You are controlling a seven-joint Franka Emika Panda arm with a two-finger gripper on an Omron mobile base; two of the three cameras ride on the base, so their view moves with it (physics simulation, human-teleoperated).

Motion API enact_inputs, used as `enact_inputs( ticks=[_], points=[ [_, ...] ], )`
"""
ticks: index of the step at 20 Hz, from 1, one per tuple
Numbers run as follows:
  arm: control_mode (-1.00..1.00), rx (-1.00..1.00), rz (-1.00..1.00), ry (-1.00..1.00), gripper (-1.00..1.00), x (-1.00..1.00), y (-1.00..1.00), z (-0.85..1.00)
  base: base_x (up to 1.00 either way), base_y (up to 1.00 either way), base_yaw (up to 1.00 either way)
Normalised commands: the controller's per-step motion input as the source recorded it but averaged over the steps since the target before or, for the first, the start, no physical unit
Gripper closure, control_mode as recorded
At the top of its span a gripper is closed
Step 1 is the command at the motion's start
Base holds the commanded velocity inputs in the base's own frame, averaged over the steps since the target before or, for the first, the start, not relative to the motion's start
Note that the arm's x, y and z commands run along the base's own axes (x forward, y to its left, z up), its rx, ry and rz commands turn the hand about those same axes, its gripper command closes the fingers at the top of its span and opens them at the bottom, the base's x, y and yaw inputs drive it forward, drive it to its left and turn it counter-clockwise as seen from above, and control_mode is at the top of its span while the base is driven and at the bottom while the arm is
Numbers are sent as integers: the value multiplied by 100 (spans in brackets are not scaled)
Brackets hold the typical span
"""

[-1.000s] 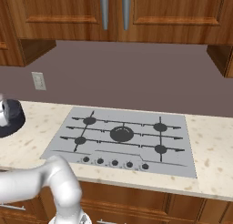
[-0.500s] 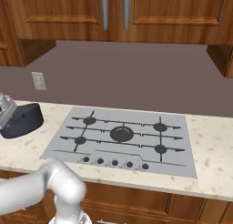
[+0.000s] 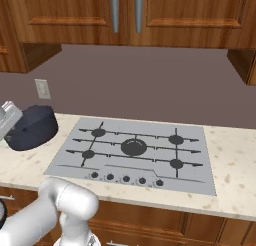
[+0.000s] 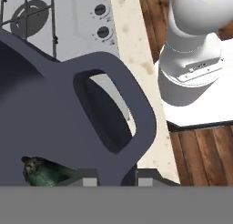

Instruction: Turn on the sink faucet. Then move the eggplant from the counter to the sink. Turn off the sink. Move the vegetable from the sink to the pot next to the stove. Finally move the pot to the front right burner.

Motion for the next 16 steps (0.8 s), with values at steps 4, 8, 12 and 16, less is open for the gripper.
enact_inputs(
  ticks=[4,8,12,16],
  points=[
    [-100,0,-33,-10,100,-16,-71,42,0,0,0],
    [-100,0,-36,-3,100,0,-76,19,0,0,0],
    [-100,0,-39,0,100,0,-89,0,0,0,0],
    [-100,0,-37,0,100,8,-99,0,0,0,0]
  ],
)
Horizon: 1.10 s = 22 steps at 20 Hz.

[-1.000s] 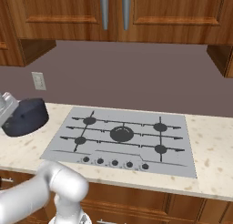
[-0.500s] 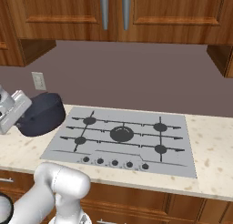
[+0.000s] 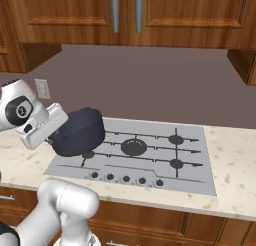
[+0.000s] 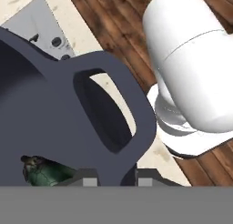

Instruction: Turn on the sink faucet. Then move the eggplant from the counter to the sink. Turn off the sink. Move the vegetable from the sink to the pot next to the stove. Finally move the pot to the front right burner.

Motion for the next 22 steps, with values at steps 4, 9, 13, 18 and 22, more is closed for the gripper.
enact_inputs(
  ticks=[4,9,13,18,22],
  points=[
    [-100,0,-32,0,100,17,-100,0,0,0,0],
    [-100,1,-26,0,100,29,-100,1,0,0,0],
    [-100,4,-21,0,100,37,-100,2,0,0,0],
    [-100,7,-16,-2,100,36,-99,1,0,0,0],
    [-100,9,-13,-1,100,31,-95,0,0,0,0]
  ],
)
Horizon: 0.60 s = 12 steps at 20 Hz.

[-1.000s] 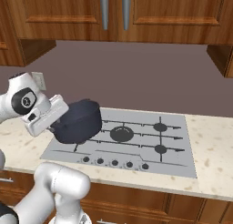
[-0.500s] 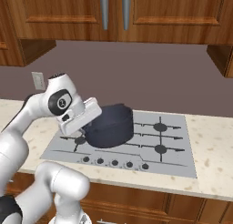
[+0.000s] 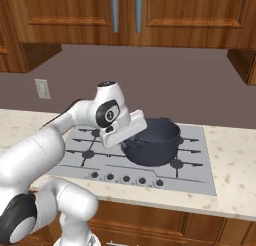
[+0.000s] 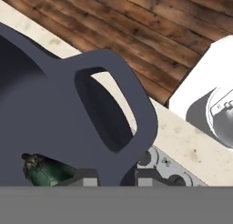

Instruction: Turn on the sink faucet. Then move the eggplant from the counter to the sink. Turn off the sink. Move the vegetable from the sink to the pot next to the stove. Finally move the pot to the front right burner.

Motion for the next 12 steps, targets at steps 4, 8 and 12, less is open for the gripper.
enact_inputs(
  ticks=[4,8,12],
  points=[
    [-100,9,-3,0,100,33,-86,0,0,0,0],
    [-100,12,0,0,100,34,-59,-6,0,0,0],
    [-100,9,0,0,100,34,-37,-19,0,0,0]
  ],
)
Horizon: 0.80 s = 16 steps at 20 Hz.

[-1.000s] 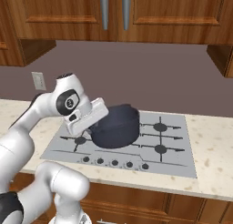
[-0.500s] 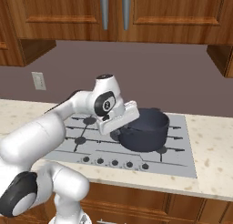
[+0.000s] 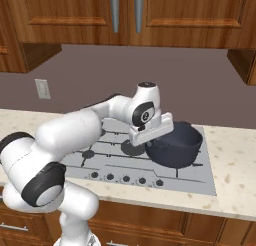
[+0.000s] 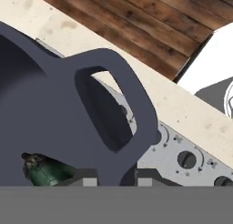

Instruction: Turn on the sink faucet. Then move the eggplant from the counter to the sink. Turn off the sink. Move the vegetable from the sink to the pot next to the stove. Finally move the pot to the front right burner.

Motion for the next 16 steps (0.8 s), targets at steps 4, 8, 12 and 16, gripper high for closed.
enact_inputs(
  ticks=[4,8,12,16],
  points=[
    [-100,1,0,0,100,28,-21,-41,0,0,0],
    [-100,0,0,0,100,22,-20,-56,0,0,0],
    [-100,0,0,-1,100,20,-19,-55,0,0,0],
    [-100,0,0,-2,100,20,-25,-46,0,0,0]
  ],
)
